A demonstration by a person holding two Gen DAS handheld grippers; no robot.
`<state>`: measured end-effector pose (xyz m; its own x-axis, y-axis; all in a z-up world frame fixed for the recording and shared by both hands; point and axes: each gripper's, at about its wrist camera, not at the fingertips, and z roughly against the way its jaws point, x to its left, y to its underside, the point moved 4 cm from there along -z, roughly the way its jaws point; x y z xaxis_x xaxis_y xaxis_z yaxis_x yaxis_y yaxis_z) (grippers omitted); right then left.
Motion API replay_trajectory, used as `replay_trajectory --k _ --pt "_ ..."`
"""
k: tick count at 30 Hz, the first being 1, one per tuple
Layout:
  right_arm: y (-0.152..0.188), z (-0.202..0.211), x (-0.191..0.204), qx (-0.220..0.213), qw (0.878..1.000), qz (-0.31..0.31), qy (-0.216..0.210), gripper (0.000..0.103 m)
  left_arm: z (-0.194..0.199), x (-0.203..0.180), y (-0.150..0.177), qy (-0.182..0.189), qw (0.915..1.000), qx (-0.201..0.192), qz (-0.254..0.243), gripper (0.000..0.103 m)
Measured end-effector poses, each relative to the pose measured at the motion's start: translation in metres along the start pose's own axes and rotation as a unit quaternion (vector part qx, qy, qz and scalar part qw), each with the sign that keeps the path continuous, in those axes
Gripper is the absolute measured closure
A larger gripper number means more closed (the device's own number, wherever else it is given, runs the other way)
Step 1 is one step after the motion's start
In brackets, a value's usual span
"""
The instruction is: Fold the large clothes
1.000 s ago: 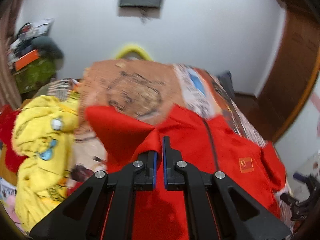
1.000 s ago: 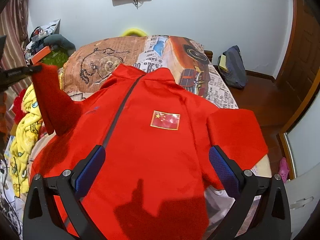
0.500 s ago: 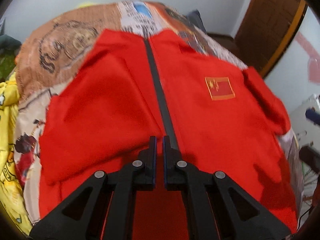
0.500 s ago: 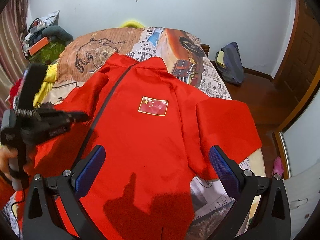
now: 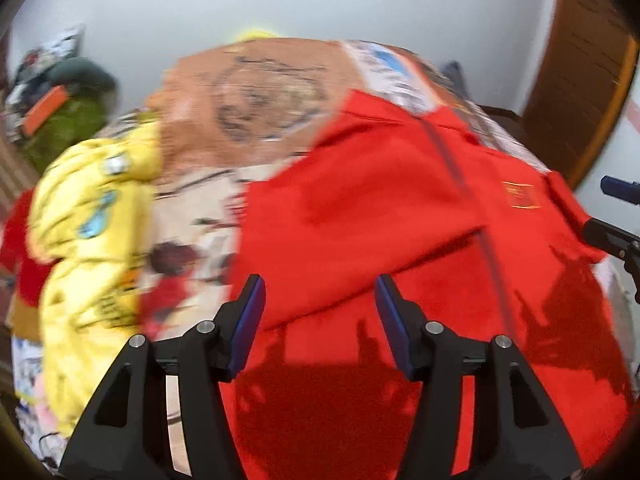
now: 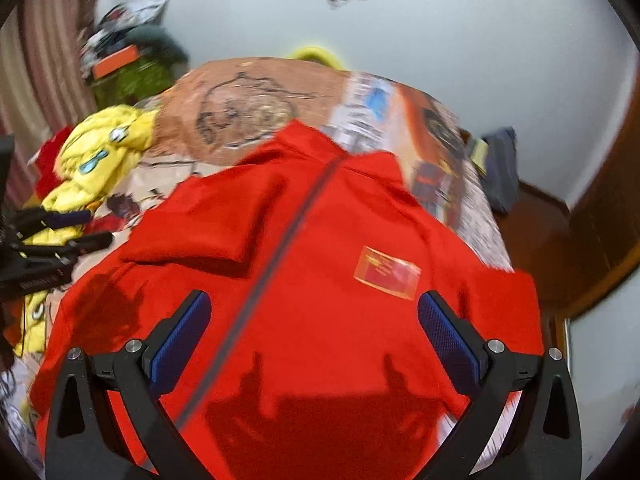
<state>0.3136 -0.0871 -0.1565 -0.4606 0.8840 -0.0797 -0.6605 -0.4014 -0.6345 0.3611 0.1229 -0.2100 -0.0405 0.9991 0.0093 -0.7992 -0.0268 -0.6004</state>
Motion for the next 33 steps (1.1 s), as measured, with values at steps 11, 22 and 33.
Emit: replay_trajectory --k 11,22,33 --pt "-0.025 -0.069 0.135 0.057 0.983 0.162 -0.073 0.001 0.004 0.096 0.061 -0.036 0.9956 0.034 0.080 0.043" --pt "-0.011 -0.156 0.204 0.138 0.950 0.275 -0.056 0.006 -0.014 0.116 0.103 -0.032 0.9915 0.066 0.107 0.043" --pt "-0.020 -0.175 0.212 0.141 0.959 0.230 -0.092 0.087 -0.023 0.115 0.112 -0.027 0.9904 0.075 0.113 0.043"
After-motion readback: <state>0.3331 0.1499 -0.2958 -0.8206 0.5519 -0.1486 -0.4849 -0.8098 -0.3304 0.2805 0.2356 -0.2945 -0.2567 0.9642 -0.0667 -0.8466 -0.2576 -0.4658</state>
